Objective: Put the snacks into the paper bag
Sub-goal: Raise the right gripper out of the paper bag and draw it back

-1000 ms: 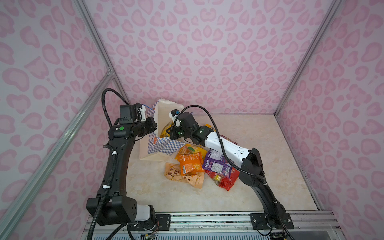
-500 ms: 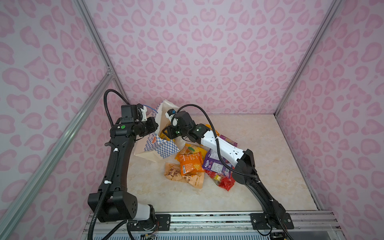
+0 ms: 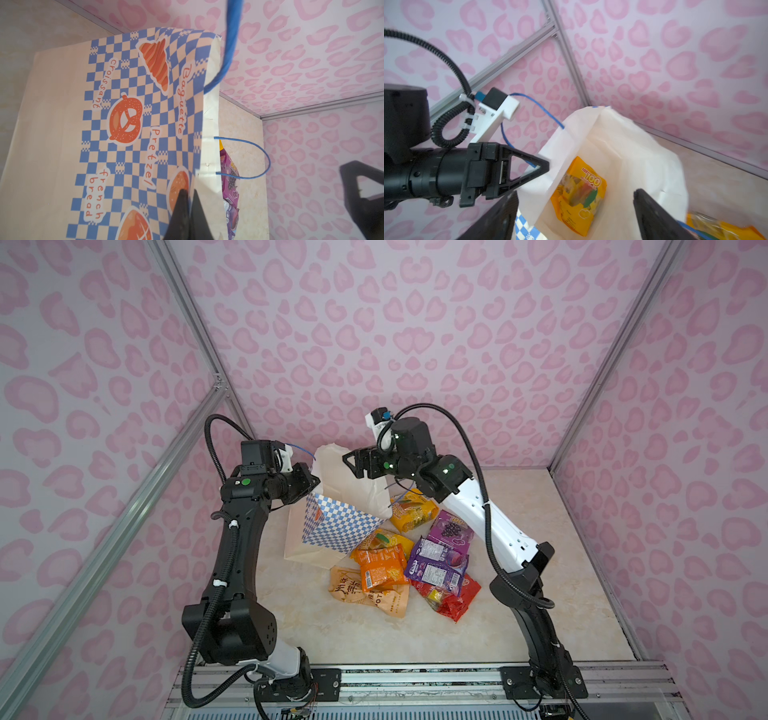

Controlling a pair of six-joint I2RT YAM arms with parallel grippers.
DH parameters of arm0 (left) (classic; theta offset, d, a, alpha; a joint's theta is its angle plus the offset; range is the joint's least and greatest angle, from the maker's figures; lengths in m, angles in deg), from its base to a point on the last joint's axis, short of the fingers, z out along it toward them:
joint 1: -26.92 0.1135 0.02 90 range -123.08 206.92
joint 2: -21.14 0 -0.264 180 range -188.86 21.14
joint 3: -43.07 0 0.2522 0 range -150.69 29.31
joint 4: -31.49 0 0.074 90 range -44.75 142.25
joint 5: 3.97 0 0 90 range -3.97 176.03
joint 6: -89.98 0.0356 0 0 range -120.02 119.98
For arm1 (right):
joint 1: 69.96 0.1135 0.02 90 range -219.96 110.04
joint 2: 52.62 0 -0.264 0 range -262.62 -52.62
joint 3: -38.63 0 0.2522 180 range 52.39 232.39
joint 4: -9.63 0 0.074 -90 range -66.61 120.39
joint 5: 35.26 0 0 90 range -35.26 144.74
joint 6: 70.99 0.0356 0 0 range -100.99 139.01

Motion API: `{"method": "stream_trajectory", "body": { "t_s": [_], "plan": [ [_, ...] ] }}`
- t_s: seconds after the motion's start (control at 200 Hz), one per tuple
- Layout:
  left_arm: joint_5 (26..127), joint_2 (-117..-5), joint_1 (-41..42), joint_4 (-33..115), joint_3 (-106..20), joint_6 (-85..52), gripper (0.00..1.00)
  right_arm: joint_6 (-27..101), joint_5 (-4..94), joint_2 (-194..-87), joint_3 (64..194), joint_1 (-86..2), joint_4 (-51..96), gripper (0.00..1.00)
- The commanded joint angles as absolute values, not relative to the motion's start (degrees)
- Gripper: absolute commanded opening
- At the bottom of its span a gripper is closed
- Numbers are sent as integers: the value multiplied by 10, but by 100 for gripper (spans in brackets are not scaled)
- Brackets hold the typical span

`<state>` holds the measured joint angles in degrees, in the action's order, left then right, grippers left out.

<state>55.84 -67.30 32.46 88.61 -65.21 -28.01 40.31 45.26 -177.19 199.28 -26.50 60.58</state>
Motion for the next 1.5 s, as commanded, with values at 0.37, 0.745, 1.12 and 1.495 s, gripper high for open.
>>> {"method": "stream_trajectory", "body": {
  "t_s": [0.37,0.745,1.12,1.495],
  "plan": [
    [520,-661,330,839,-623,-277,3,547,409,-1604,1545,-386,387,98],
    [555,-679,372,864,-597,-257,3,635,271,-1696,1617,-375,223,92],
    [514,-674,419,850,-544,-269,5,540,328,-1740,1749,-347,409,94],
    [585,-630,420,896,-558,-255,13,526,452,-1452,1304,-454,458,98]
  ]
}}
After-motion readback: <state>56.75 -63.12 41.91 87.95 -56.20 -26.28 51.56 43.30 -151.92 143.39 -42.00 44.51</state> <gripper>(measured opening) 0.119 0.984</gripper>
